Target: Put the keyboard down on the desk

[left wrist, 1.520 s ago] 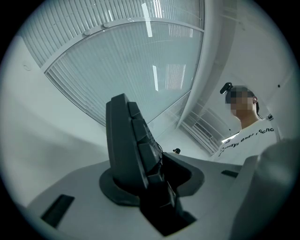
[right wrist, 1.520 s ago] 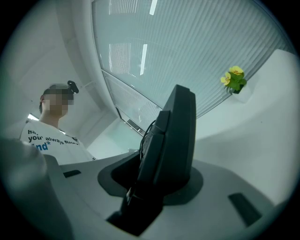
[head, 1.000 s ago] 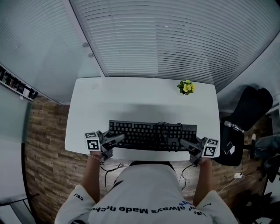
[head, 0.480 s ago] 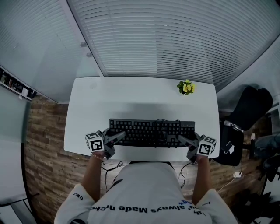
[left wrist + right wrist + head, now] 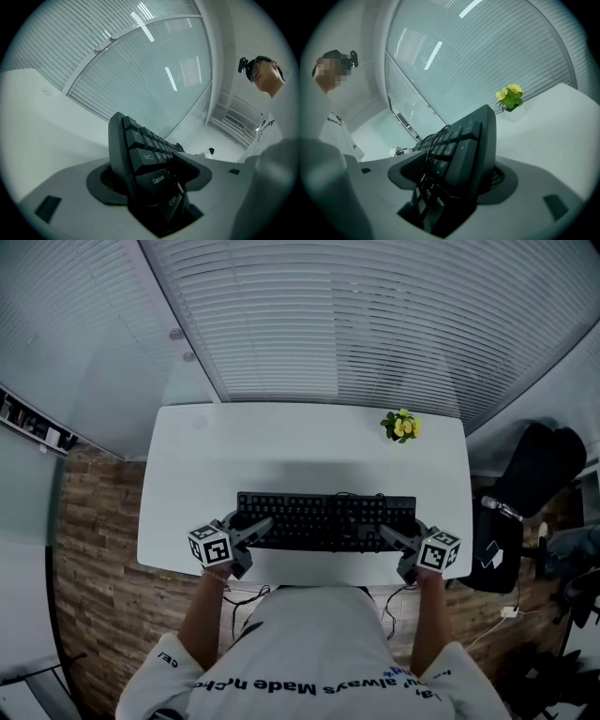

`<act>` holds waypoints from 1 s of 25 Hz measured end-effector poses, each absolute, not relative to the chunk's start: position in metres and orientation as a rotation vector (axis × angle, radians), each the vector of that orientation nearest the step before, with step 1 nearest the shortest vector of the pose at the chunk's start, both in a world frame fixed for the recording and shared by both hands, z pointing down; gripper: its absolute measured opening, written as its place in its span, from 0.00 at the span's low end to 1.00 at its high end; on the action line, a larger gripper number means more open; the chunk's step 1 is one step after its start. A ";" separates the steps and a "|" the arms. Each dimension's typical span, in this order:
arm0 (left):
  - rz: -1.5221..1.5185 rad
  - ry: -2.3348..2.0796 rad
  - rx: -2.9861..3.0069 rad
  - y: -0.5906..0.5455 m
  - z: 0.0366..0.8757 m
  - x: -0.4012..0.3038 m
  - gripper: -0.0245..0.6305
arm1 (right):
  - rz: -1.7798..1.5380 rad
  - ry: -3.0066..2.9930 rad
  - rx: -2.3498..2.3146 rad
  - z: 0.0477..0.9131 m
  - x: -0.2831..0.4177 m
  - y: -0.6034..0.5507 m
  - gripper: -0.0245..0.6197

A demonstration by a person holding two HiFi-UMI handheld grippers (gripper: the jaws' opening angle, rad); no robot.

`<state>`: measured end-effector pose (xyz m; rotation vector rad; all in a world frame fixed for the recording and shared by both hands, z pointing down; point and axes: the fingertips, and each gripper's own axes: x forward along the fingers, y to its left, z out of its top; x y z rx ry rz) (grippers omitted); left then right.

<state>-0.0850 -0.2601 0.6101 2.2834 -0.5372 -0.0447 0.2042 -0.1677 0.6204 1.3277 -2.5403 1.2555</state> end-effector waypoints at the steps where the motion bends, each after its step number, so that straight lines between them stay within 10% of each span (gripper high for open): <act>1: -0.038 -0.544 2.283 -0.261 0.612 -0.085 0.51 | 1.264 -2.534 1.335 0.623 0.204 -0.168 0.57; 25: 0.090 -0.823 2.229 -0.274 0.666 -0.088 0.61 | 1.319 -2.329 1.513 0.684 0.218 -0.172 0.70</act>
